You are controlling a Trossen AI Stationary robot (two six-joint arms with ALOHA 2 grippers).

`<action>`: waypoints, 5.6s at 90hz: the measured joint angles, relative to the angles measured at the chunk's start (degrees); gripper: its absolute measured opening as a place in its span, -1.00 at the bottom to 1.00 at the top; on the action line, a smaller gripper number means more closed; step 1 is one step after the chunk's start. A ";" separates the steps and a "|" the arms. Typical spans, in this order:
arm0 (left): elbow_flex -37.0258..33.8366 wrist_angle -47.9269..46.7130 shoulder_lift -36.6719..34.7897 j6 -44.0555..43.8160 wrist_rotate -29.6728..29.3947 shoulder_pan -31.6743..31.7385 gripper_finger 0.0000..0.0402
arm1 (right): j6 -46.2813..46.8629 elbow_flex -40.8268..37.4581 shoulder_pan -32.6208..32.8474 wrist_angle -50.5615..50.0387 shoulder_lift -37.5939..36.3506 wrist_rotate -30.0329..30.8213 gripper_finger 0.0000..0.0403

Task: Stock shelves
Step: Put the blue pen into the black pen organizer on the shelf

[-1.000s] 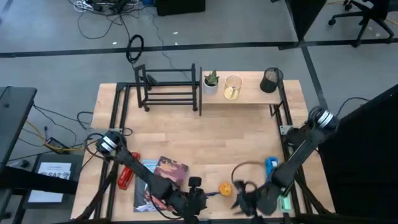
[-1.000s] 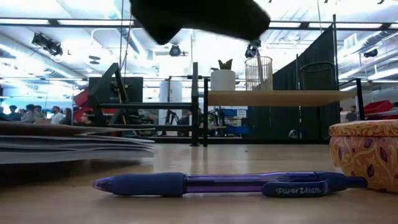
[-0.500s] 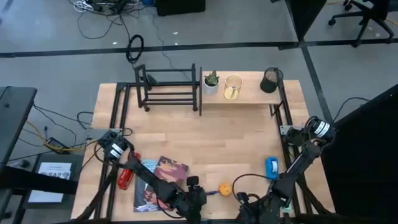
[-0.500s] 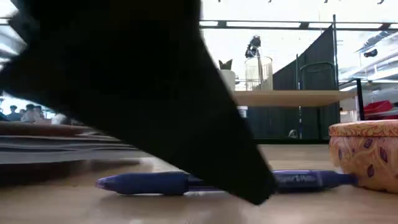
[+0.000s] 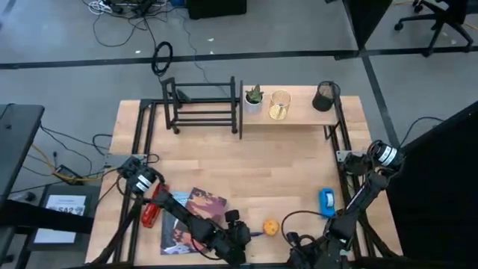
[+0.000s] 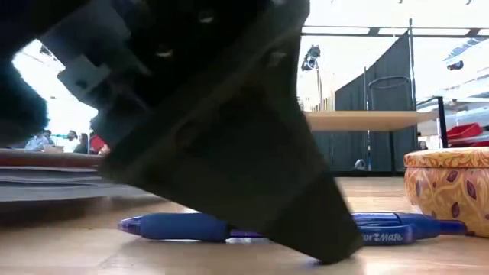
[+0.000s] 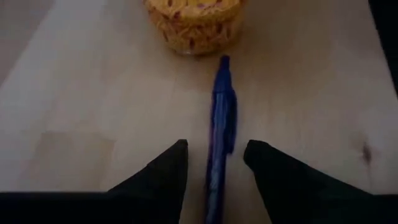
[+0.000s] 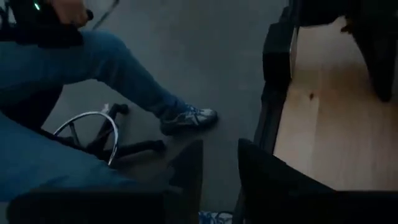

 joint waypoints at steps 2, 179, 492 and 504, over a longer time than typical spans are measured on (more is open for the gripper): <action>0.00 0.47 0.32 0.19 0.06 0.02 -0.23 | -0.01 0.00 0.00 -0.01 0.00 0.03 -0.64; -1.07 14.38 -12.11 11.69 -44.37 -2.53 -0.98 | -7.99 -25.38 -4.95 36.48 -8.59 29.96 0.09; -9.84 63.77 -12.64 45.54 -29.27 13.99 -0.25 | -51.52 19.93 -74.96 -39.51 -45.97 13.54 -0.98; -7.10 46.08 -12.56 31.65 -15.86 16.12 -0.31 | -44.13 21.09 -86.85 -49.59 -45.70 7.12 -0.98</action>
